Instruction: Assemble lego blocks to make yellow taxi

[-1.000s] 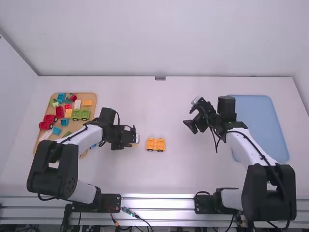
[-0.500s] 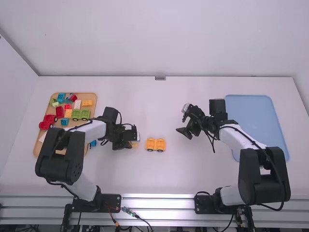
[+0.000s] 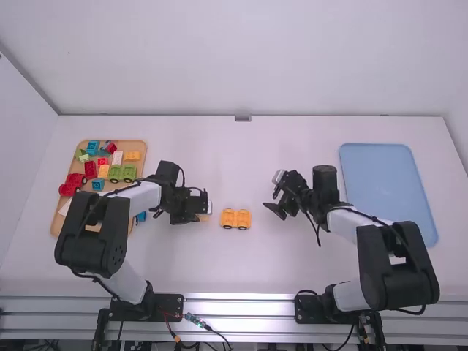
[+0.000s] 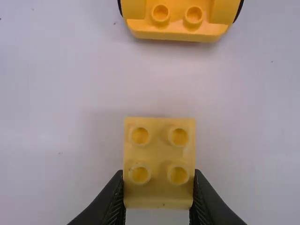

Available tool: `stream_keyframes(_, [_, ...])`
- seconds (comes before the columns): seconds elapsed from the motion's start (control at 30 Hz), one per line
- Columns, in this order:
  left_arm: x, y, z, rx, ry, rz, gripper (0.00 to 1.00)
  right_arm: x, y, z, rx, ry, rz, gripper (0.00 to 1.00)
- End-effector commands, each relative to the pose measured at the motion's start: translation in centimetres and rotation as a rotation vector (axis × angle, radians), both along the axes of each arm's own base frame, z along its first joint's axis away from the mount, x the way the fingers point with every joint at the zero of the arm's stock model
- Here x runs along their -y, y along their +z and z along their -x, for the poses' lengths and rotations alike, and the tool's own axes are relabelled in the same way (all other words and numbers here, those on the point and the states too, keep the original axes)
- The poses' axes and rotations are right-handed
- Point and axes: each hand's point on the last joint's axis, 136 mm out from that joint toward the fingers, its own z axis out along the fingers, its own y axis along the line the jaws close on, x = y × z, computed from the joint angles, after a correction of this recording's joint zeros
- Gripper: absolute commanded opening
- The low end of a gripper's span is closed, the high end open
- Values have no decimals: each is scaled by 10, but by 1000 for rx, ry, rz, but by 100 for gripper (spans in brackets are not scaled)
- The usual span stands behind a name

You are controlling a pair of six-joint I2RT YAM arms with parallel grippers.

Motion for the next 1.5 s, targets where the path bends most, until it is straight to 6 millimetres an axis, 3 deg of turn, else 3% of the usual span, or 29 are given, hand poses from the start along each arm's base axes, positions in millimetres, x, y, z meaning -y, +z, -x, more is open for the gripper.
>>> stream_keyframes(0.0, [0,-4,7,-20,-8,12,15,-1,-8,9,-34,-7,-22,99])
stream_keyframes(0.2, [3,-3,12,-41,-13,37,43,-3,-10,16,-37,15,-35,99])
stream_keyframes(0.3, [3,-3,12,-44,-12,36,51,-2,-12,18,-40,18,-30,99])
stream_keyframes(0.33, [3,-3,12,-44,-13,37,58,-2,-13,18,-42,18,-30,99])
stream_keyframes(0.37, [3,-3,12,-44,-13,36,85,-2,-14,19,-47,18,-29,99])
stream_keyframes(0.4, [3,-3,12,-44,-12,35,99,-2,-14,19,-49,17,-28,99])
stream_keyframes(1.03, [5,16,-23,62,-11,36,99,-3,-7,12,-22,-2,-46,99])
stream_keyframes(1.27, [-4,16,-30,12,142,3,99,-16,-7,19,48,88,-7,99])
stream_keyframes(1.47, [19,25,-6,39,-131,116,99,-33,-6,30,77,165,4,99])
